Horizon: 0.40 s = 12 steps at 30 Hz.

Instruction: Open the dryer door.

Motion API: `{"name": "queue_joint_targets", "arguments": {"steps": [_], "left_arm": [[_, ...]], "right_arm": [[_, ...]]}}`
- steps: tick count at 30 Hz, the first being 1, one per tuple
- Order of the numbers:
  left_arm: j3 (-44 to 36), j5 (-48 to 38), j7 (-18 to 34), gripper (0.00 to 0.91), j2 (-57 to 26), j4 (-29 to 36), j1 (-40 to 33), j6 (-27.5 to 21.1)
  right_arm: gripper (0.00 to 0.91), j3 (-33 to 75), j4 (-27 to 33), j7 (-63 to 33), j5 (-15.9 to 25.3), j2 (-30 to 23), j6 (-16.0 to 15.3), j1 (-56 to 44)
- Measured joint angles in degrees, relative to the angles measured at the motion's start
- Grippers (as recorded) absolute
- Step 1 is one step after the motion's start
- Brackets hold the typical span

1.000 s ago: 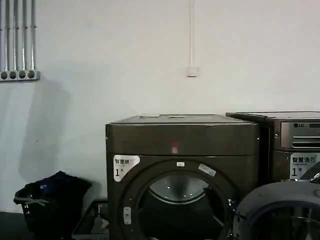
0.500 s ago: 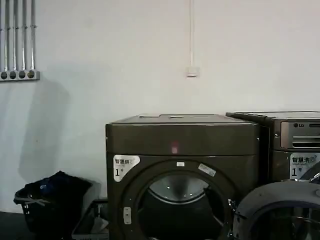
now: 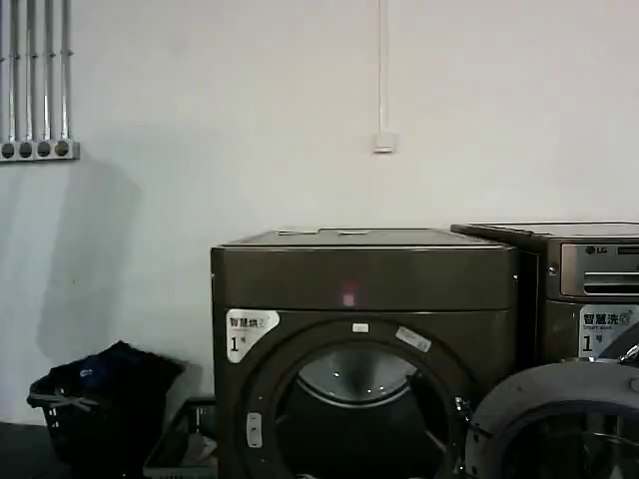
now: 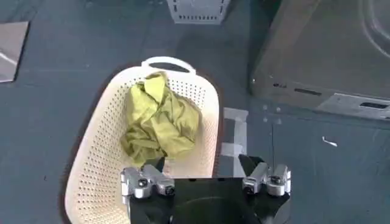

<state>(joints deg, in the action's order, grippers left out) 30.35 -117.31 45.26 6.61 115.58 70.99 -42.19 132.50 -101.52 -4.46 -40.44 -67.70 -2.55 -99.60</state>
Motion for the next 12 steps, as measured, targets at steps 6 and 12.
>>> {"name": "queue_joint_targets", "arguments": {"steps": [6, 12], "left_arm": [[0.1, 0.1, 0.0, 0.907, 0.0, 0.1, 0.0, 0.0], [0.1, 0.1, 0.0, 0.907, 0.0, 0.1, 0.0, 0.0]], "right_arm": [[0.907, 0.4, 0.2, 0.0, 0.1, 0.0, 0.0, -0.2], [0.907, 1.3, 0.7, 0.0, 0.5, -0.1, -0.2, -0.7]]}}
